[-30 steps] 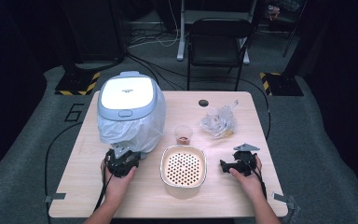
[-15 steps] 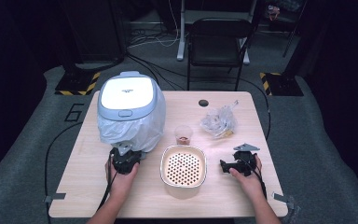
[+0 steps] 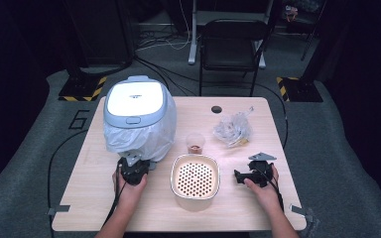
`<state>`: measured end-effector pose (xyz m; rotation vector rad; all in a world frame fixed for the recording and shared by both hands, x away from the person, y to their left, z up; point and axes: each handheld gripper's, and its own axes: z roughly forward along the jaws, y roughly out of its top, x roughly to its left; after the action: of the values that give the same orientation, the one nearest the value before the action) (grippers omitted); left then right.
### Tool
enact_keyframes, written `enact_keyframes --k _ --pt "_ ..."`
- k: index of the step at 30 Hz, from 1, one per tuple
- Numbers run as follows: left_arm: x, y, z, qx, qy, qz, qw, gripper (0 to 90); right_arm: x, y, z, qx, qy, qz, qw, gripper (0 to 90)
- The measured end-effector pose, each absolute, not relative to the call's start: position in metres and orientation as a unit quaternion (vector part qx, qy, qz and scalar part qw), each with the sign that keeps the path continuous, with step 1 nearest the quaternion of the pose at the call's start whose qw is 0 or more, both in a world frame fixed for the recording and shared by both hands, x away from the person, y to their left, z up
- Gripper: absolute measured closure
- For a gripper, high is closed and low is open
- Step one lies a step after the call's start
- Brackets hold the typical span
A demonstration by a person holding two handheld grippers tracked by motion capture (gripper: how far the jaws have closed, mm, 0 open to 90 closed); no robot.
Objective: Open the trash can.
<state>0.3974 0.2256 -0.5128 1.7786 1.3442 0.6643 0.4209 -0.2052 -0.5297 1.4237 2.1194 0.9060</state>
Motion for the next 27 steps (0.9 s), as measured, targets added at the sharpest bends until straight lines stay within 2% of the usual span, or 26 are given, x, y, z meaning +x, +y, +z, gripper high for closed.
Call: enact_keyframes --k 5,7,8,11,15,16,27 --pt "0.395 0.222 -0.519 0.683 0.543 0.267 0.410 74.9 0.421 -0.205 -0.530 0.513 0.764 0.327 0.214 0.0" --pt "0.394 0.224 -0.520 0.696 0.535 0.267 0.398 75.0 0.421 -0.205 -0.530 0.513 0.764 0.327 0.214 0.0" --pt "0.395 0.222 -0.522 0.685 0.543 0.266 0.407 75.0 0.421 -0.205 -0.530 0.513 0.764 0.327 0.214 0.0" --pt "0.395 0.224 -0.526 0.707 0.521 0.281 0.387 75.1 0.421 -0.205 -0.530 0.513 0.764 0.327 0.214 0.0" --pt "0.397 0.223 -0.527 0.693 0.542 0.269 0.393 75.1 0.421 -0.205 -0.530 0.513 0.764 0.327 0.214 0.0" --pt "0.397 0.225 -0.527 0.703 0.531 0.271 0.388 75.1 0.421 -0.205 -0.530 0.513 0.764 0.327 0.214 0.0" --pt "0.397 0.223 -0.528 0.693 0.542 0.268 0.394 75.1 0.421 -0.205 -0.530 0.515 0.763 0.327 0.214 0.0"
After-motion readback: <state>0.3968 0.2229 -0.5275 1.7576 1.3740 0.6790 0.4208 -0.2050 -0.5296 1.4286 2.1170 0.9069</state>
